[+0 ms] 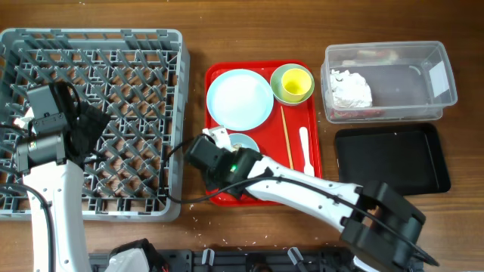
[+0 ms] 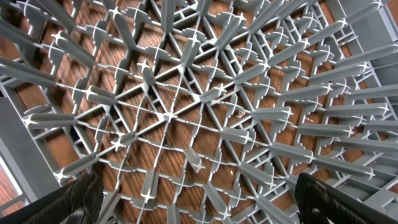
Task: Sort waste into correct bins and load items into the dishwasher rack
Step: 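Move the right gripper down and grasp the rim of the rice bowl, then lift the rice bowl and carry it over the black tray, then tip the bowl to pour the rice onto the black tray, then return the empty bowl to the red tray and release it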
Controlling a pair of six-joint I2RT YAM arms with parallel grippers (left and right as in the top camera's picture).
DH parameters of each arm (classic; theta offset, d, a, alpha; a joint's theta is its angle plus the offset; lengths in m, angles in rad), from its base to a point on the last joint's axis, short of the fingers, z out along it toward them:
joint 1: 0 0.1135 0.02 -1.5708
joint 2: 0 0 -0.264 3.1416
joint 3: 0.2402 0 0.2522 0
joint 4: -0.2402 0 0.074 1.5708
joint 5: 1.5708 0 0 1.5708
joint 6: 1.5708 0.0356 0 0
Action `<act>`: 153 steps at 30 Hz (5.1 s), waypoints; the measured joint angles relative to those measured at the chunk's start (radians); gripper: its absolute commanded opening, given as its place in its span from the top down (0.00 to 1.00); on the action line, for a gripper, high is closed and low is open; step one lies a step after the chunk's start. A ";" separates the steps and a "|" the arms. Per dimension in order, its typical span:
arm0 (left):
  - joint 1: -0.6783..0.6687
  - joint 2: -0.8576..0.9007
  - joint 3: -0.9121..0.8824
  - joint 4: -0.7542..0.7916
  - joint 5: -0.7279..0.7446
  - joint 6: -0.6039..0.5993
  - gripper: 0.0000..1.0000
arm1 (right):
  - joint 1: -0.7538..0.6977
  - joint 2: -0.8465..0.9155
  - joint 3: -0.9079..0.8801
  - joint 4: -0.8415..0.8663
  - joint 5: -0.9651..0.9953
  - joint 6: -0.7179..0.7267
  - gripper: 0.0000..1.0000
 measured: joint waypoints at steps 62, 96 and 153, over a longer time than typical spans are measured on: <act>0.000 0.000 0.000 -0.002 0.004 0.000 0.00 | -1.126 -0.411 -0.085 -0.463 -0.380 0.141 0.96; 0.000 0.000 0.000 0.000 0.007 0.000 0.00 | -1.683 -0.476 -0.341 -0.248 -1.146 -0.148 0.96; 0.001 -0.001 0.000 0.000 0.007 0.000 0.00 | -0.290 -0.498 -0.365 0.064 -0.127 0.219 0.96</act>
